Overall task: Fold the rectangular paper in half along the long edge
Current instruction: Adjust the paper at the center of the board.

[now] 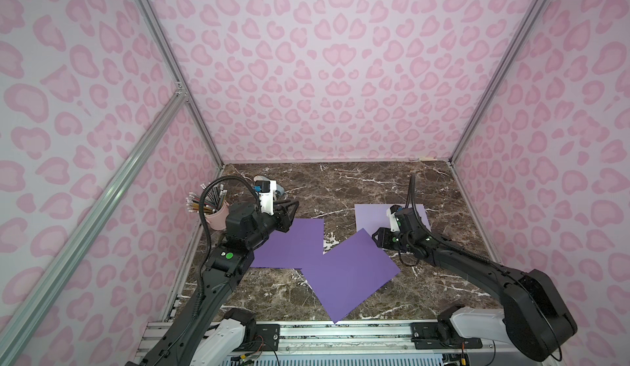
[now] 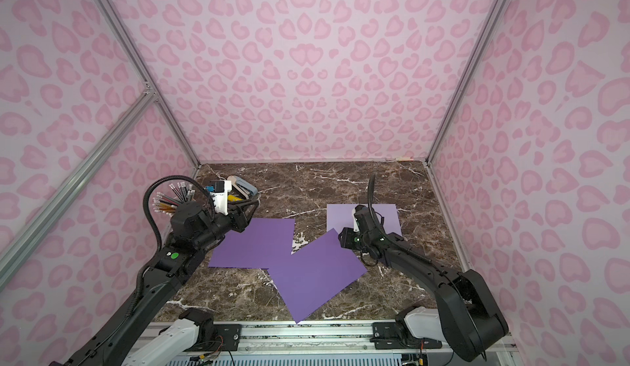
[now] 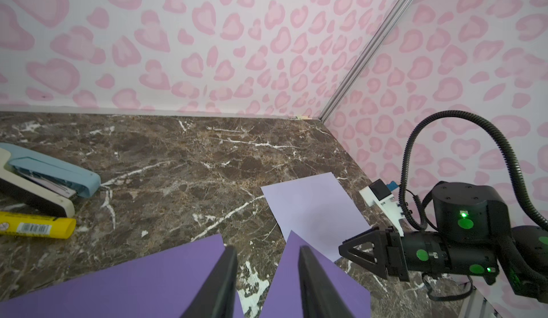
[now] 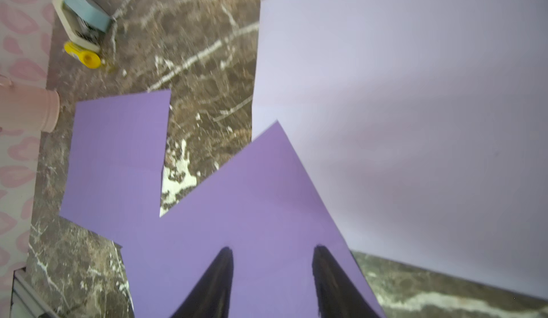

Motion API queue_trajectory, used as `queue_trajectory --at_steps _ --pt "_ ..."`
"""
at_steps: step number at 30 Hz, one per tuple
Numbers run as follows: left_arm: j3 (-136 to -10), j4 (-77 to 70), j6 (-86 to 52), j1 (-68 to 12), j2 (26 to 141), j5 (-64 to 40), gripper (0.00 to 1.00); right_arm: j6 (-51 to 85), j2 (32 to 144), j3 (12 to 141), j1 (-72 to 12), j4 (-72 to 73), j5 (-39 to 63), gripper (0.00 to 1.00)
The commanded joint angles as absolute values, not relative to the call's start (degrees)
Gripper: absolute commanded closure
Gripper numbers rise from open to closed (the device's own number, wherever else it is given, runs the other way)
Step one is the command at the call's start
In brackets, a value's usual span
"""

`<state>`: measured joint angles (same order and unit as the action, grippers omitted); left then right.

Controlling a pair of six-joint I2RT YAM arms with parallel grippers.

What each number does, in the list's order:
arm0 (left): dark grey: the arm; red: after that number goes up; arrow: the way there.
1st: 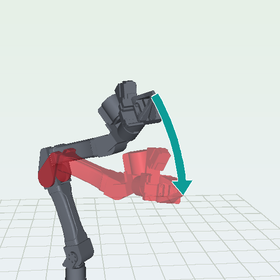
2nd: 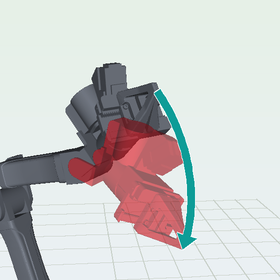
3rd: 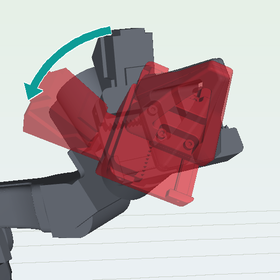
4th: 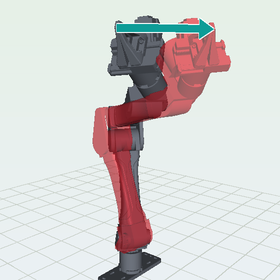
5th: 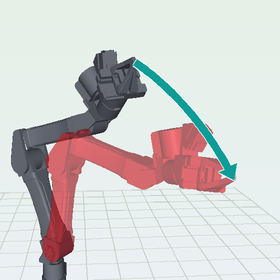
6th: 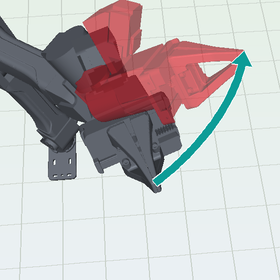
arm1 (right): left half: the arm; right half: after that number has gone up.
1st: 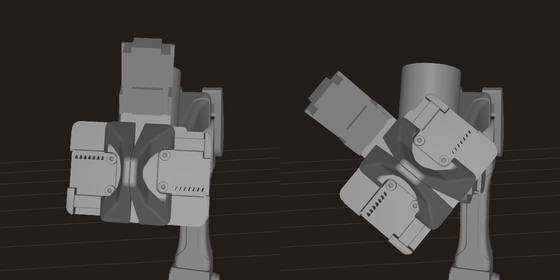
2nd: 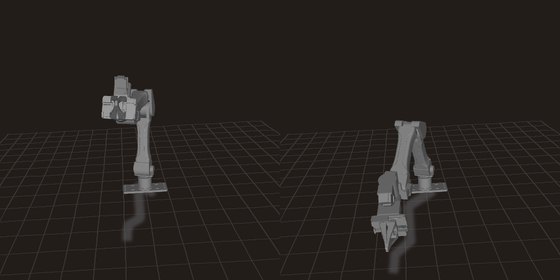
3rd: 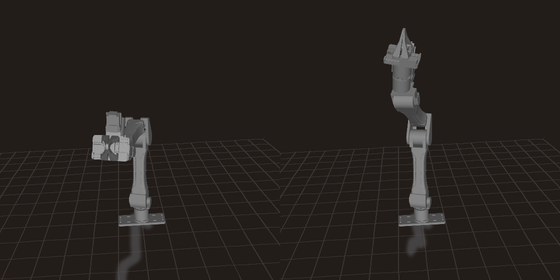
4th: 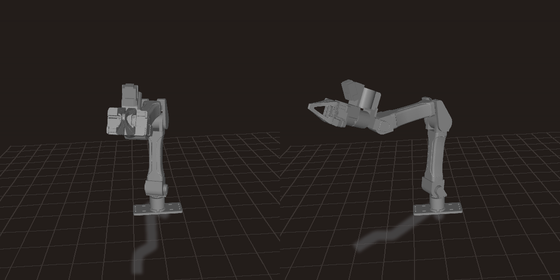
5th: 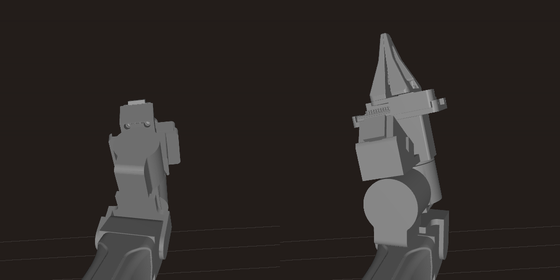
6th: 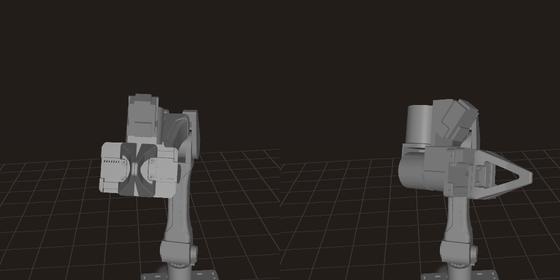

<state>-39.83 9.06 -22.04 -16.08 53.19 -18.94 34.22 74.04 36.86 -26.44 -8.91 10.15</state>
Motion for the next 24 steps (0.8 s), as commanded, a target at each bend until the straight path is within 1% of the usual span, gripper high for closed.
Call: queue_trajectory --at_steps 1,3,6,9,11,14,18,24 --pt "-39.7 9.7 -22.3 -16.9 54.4 -17.6 0.76 39.0 73.7 35.0 -28.5 -9.6 12.2 0.59" --pt "-39.5 9.5 -22.4 -17.5 55.1 -17.6 0.87 40.6 72.6 33.9 -30.1 -10.6 12.4 0.63" --pt "-39.3 9.4 -22.3 -18.3 56.8 -17.5 0.96 42.9 70.4 32.9 -32.3 -13.2 11.4 0.68" --pt "-39.0 9.4 -22.3 -19.7 59.0 -16.2 0.97 45.9 68.4 31.0 -33.2 -16.6 10.5 0.73" --pt "-39.0 9.4 -22.6 -20.7 60.5 -14.9 0.97 47.3 67.7 29.0 -33.1 -17.4 10.6 0.79" --pt "-39.3 9.3 -22.6 -22.0 62.3 -13.9 0.97 48.3 68.6 27.9 -33.1 -19.2 9.5 0.81" --pt "-39.8 9.3 -22.6 -23.3 63.5 -13.4 0.97 47.7 71.2 29.6 -32.8 -21.4 6.6 0.81" --pt "-39.8 9.6 -23.1 -24.3 64.4 -13.1 0.97 43.5 78.3 33.9 -29.7 -24.6 2.1 0.82"
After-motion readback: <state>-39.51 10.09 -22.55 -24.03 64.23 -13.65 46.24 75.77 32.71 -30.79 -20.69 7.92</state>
